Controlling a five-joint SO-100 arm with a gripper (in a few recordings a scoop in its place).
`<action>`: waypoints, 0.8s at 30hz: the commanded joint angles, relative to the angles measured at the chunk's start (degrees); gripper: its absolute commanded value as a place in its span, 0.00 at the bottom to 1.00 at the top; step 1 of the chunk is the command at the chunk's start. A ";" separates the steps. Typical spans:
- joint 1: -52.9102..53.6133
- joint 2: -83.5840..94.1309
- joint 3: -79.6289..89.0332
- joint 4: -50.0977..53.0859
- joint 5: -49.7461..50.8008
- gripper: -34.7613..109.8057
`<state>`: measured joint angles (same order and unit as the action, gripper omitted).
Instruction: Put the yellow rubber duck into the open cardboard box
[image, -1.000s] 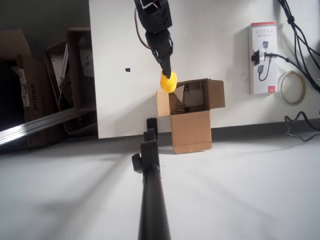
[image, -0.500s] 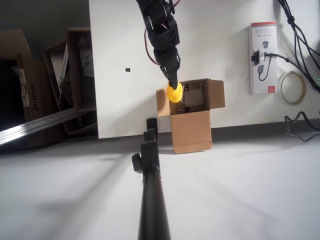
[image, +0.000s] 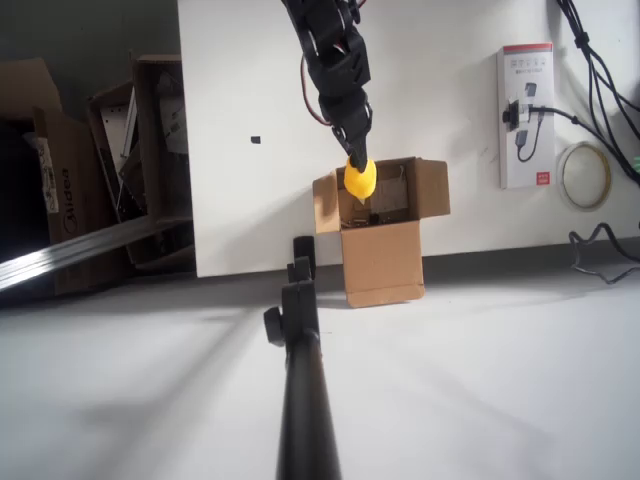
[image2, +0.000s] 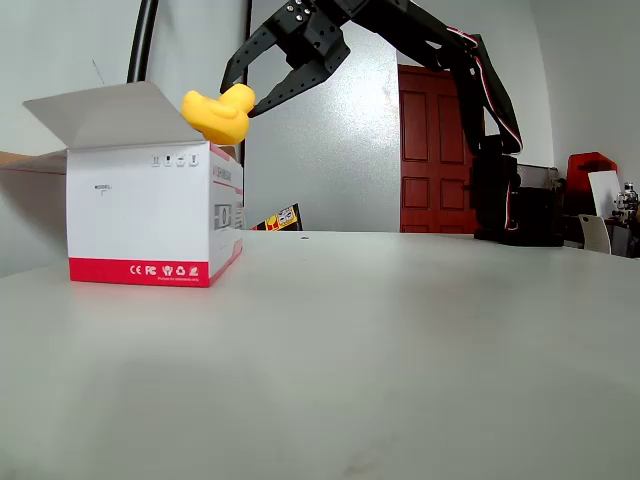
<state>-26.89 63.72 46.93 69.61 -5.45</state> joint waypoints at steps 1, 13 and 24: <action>-0.35 -0.18 -3.78 -0.09 0.35 0.29; -0.35 -1.23 -4.83 0.18 0.70 0.31; -0.09 -1.14 -4.83 0.26 1.41 0.39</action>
<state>-26.81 62.05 45.26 69.61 -4.22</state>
